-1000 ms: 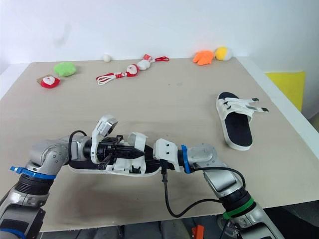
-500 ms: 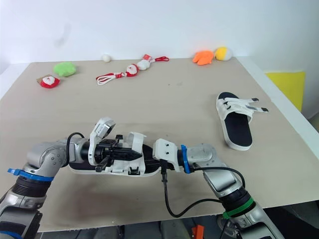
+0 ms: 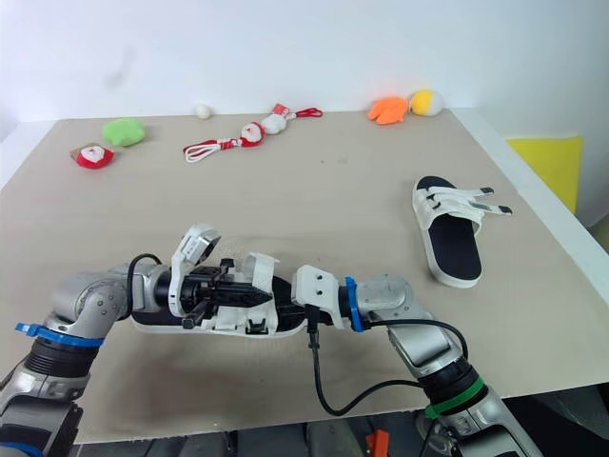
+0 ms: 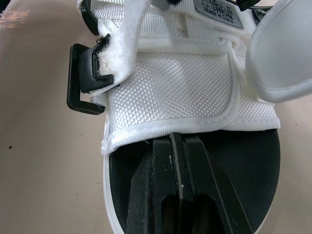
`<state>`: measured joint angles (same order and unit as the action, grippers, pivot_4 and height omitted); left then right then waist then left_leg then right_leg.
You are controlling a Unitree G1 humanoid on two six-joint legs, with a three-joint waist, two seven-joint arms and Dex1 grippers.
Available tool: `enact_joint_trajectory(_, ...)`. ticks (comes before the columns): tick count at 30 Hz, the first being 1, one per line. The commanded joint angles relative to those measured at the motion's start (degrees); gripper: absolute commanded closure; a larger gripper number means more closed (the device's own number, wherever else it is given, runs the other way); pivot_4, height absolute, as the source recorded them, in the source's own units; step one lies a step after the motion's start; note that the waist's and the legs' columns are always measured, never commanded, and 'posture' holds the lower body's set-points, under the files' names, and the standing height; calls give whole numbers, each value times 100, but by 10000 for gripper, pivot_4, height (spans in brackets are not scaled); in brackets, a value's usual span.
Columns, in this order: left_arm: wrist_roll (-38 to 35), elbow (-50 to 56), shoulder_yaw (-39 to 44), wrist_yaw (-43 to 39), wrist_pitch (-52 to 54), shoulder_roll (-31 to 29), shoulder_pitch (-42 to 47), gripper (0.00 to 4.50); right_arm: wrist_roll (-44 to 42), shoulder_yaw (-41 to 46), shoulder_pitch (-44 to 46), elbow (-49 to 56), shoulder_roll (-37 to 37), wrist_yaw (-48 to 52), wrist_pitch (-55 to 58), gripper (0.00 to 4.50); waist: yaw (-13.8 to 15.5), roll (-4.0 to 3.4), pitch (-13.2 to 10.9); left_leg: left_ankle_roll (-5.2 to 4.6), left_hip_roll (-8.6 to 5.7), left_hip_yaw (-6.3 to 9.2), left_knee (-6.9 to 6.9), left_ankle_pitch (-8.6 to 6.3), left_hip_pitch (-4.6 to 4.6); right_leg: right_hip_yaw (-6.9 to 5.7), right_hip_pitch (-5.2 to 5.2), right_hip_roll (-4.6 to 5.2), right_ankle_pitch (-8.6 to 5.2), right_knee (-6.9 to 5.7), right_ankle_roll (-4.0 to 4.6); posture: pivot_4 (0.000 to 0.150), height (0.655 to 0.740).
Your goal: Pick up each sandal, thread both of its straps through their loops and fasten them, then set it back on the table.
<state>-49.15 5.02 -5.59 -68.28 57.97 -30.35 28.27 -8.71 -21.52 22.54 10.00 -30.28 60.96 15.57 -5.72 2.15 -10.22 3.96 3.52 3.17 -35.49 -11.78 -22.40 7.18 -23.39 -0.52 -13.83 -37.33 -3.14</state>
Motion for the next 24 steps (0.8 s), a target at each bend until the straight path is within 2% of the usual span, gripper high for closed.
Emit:
enact_joint_trajectory(1, -120, 196, -42, -24, 58, 69, 91, 44696, 172, -120, -76, -155, -16, -67, 90, 45000, 0, 0, 0, 0, 0, 0, 0, 0, 0, 0, 0, 0, 0, 0, 0, 1500, 7400)
enact_joint_trajectory(24, -27, 2, 57, -152, -9, -156, 74, 44696, 167, -117, -67, -146, -28, -58, 101, 45000, 0, 0, 0, 0, 0, 0, 0, 0, 0, 0, -1, 0, 0, 0, 0, 1500, 7400)
